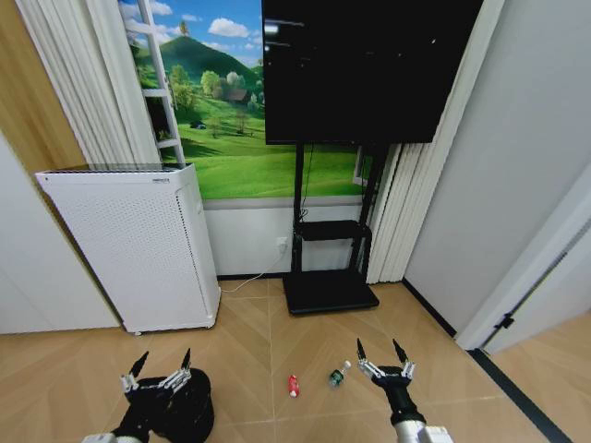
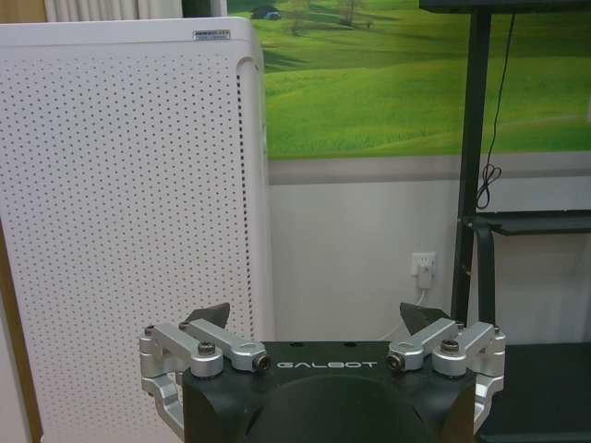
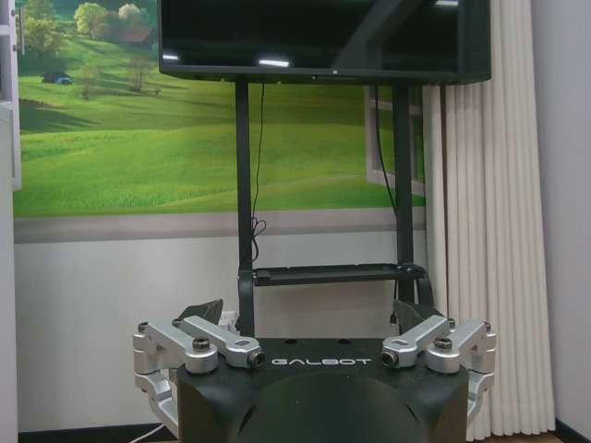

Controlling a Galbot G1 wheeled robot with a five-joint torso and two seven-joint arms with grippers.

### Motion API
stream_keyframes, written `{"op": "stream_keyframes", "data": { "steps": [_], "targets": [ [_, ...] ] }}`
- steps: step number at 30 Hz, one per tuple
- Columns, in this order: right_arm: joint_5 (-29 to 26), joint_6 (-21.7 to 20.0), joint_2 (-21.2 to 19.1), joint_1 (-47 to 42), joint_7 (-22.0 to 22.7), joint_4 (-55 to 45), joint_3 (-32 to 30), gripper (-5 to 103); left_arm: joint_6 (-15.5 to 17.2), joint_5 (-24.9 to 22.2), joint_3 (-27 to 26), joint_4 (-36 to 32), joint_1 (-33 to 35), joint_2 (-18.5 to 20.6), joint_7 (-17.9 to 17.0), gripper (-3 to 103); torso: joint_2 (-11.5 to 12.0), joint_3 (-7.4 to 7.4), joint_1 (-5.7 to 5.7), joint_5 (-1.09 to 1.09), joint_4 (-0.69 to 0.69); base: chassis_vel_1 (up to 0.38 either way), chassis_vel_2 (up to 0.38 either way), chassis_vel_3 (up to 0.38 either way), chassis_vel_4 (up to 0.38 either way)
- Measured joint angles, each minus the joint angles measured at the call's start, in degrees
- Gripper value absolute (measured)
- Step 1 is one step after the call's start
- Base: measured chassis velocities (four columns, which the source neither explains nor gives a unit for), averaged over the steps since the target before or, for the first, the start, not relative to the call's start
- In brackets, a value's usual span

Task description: Pick up the trash bin and place the garbage on the floor into it.

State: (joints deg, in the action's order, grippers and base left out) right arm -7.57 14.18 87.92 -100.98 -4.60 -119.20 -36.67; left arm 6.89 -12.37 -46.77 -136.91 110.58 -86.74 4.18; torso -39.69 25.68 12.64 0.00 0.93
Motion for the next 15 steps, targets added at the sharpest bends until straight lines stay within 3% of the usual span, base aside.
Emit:
{"op": "stream_keyframes", "data": {
  "steps": [12, 15],
  "targets": [
    [-0.02, 1.33, -0.62, 0.39, 1.91, 1.32, -0.14, 100, -0.29, 0.35, -0.10, 0.04, 0.21, -0.40, -1.29, 100, 0.02, 0.01, 0.04, 0.01, -0.01, -0.280, 0.282, 0.288, -0.285],
    [0.53, 1.99, -0.69, 0.28, 2.03, 1.71, -0.31, 100, -0.38, 0.44, -0.38, 0.15, 0.25, -0.45, -1.30, 100, 0.03, 0.02, 0.07, 0.00, -0.01, -0.165, 0.191, 0.161, -0.126]
  ]
}}
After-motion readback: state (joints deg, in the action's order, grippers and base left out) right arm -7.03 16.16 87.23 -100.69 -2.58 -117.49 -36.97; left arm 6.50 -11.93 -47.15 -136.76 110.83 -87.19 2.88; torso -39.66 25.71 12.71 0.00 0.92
